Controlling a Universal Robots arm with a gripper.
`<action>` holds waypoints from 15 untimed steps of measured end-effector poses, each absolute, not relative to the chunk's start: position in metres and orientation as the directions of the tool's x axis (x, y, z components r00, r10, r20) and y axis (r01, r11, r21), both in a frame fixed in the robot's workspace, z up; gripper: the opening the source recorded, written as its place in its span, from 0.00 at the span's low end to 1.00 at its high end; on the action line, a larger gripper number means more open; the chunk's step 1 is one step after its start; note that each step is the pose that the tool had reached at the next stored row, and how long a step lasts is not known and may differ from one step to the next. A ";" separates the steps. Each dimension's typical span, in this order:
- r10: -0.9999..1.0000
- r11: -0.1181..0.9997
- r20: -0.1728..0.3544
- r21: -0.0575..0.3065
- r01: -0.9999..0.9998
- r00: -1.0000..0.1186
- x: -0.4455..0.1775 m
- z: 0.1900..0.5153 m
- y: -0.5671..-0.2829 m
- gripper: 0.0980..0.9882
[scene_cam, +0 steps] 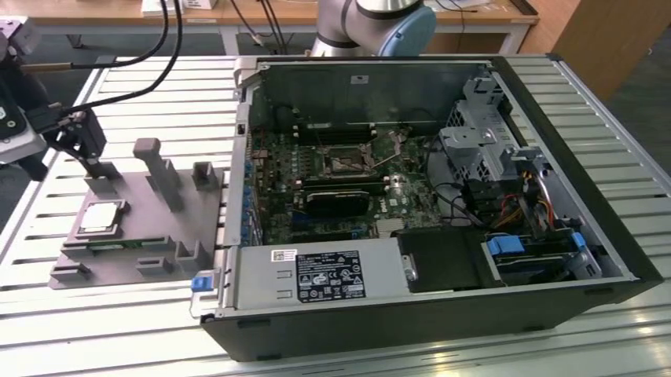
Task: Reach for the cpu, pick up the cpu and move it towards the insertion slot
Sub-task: 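Pick up the cpu and move it towards the insertion slot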
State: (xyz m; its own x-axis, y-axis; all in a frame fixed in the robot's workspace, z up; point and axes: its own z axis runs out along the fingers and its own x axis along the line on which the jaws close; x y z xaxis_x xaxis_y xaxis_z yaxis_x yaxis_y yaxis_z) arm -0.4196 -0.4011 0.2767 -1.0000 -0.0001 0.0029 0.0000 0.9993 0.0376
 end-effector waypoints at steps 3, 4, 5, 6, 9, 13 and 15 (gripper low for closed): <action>0.006 0.999 0.003 0.038 0.006 -1.000 -0.420 0.271 -0.403 0.71; 0.007 0.999 0.003 0.038 0.007 -1.000 -0.420 0.269 -0.404 0.71; 0.007 0.999 0.003 0.038 0.007 -1.000 -0.420 0.268 -0.404 0.71; 0.008 0.999 0.003 0.038 0.008 -1.000 -0.420 0.266 -0.404 0.71; 0.010 0.999 0.004 0.038 0.010 -1.000 -0.421 0.259 -0.405 0.71; 0.013 0.999 0.004 0.038 0.013 -1.000 -0.421 0.251 -0.405 0.71; 0.014 0.999 0.004 0.038 0.014 -1.000 -0.422 0.248 -0.405 0.71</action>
State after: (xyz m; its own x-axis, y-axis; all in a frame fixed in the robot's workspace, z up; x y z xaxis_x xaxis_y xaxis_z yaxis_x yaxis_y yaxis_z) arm -0.4217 -0.4051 0.2476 -0.9999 0.0142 0.0042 0.0144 0.9992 0.0376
